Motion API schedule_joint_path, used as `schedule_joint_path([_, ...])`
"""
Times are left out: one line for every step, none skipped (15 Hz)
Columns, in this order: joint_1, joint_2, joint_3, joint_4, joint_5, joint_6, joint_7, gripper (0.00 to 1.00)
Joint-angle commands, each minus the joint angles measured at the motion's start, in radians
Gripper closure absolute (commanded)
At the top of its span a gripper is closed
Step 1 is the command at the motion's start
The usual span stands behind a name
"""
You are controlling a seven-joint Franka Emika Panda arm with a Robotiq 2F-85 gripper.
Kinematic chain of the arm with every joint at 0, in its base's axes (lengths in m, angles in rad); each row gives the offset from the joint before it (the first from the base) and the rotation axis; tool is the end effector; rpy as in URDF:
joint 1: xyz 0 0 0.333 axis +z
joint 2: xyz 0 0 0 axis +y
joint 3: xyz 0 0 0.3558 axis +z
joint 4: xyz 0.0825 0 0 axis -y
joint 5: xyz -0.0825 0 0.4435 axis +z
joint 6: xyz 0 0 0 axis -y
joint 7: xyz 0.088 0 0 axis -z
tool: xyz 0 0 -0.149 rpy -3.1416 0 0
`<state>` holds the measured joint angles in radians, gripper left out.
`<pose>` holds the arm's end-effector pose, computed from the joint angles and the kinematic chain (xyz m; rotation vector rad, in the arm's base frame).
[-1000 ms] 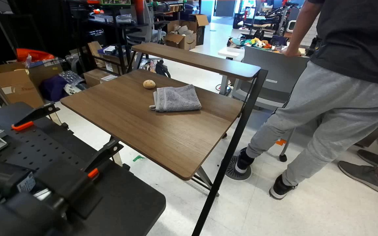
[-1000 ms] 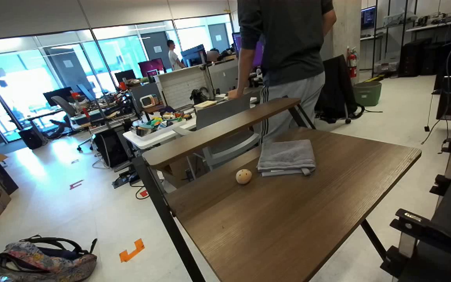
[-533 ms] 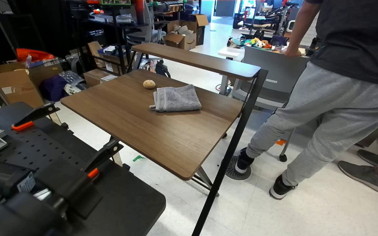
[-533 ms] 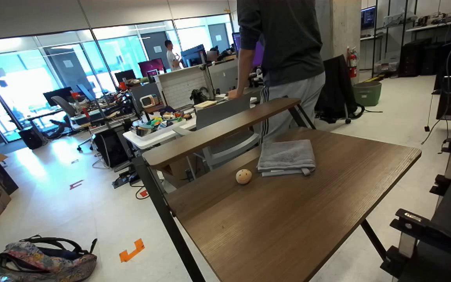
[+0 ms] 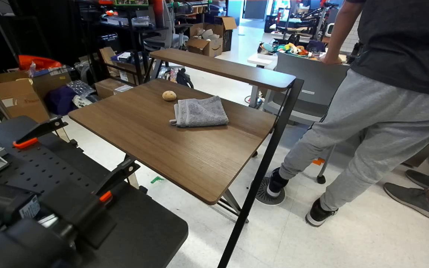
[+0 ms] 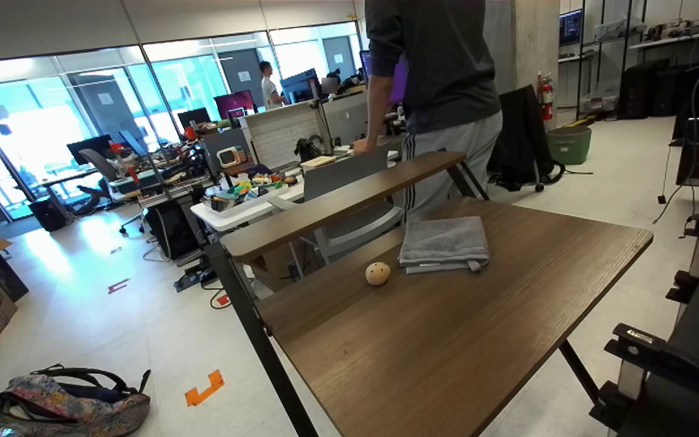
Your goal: Move the brown object to the left then use the towel to wipe the table
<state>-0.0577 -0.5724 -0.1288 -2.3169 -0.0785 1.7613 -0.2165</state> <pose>0.4093 -0.0930 0.5315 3.1299 0.1006 0.0185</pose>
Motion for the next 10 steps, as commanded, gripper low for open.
schedule_joint_path([0.013, 0.003, 0.002, -0.091, 0.087, 0.262, 0.070, 0.00])
schedule_joint_path([0.013, 0.004, 0.011, -0.112, 0.095, 0.344, 0.085, 0.00])
schedule_joint_path([0.014, 0.015, 0.019, -0.136, 0.096, 0.426, 0.097, 0.00])
schedule_joint_path([0.013, 0.030, 0.025, -0.144, 0.082, 0.454, 0.098, 0.00])
schedule_joint_path([0.019, 0.028, 0.022, -0.134, 0.073, 0.405, 0.070, 0.00])
schedule_joint_path([0.011, 0.023, 0.021, -0.135, 0.071, 0.396, 0.079, 0.00])
schedule_joint_path([0.012, 0.029, 0.024, -0.139, 0.070, 0.396, 0.079, 0.00])
schedule_joint_path([0.012, 0.031, 0.025, -0.139, 0.070, 0.396, 0.079, 0.00])
schedule_joint_path([0.012, 0.032, 0.025, -0.139, 0.070, 0.396, 0.079, 0.00])
schedule_joint_path([0.012, 0.031, 0.025, -0.139, 0.070, 0.396, 0.078, 0.00])
